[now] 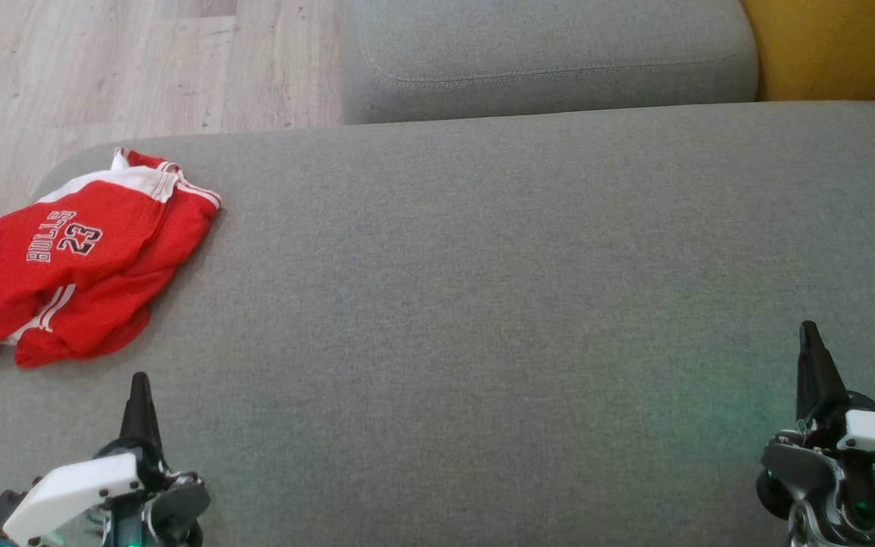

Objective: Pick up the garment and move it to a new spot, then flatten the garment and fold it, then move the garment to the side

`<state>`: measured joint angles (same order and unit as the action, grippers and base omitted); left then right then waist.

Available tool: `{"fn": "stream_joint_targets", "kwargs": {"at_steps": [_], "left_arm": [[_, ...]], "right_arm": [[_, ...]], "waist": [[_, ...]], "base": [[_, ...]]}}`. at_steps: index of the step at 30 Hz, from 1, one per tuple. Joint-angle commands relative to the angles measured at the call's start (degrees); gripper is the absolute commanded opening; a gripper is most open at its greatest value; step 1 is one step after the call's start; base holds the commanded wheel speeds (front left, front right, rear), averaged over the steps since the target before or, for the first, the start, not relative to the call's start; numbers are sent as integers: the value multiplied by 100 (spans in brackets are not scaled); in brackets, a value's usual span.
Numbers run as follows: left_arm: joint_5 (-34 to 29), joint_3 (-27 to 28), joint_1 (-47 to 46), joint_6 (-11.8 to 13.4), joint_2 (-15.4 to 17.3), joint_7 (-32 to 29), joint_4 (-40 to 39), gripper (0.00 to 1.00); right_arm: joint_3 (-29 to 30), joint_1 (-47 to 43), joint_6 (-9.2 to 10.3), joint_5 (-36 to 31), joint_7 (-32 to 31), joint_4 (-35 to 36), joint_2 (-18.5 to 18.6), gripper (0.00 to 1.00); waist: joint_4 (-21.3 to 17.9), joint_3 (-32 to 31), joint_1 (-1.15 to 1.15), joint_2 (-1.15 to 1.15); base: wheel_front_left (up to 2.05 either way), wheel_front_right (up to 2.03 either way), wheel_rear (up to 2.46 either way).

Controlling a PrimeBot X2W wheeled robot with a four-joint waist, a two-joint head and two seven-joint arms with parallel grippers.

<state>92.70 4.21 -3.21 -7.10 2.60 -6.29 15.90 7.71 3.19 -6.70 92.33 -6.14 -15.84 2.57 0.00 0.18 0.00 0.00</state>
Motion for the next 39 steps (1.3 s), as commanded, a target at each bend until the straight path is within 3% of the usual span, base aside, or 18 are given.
{"fn": "stream_joint_targets", "kwargs": {"at_steps": [1, 39], "left_arm": [[-51, 228, -298, -39, 28, -18, -188, 0], [-51, 228, -298, -39, 28, -18, -188, 0]], "right_arm": [[-121, 299, -79, -14, -33, 181, 31, 0], [-121, 299, -79, -14, -33, 181, 31, 0]], "waist": [[0, 0, 0, 0], [0, 0, 0, 0]], "base": [[0, 0, 0], [0, 0, 0]]}}
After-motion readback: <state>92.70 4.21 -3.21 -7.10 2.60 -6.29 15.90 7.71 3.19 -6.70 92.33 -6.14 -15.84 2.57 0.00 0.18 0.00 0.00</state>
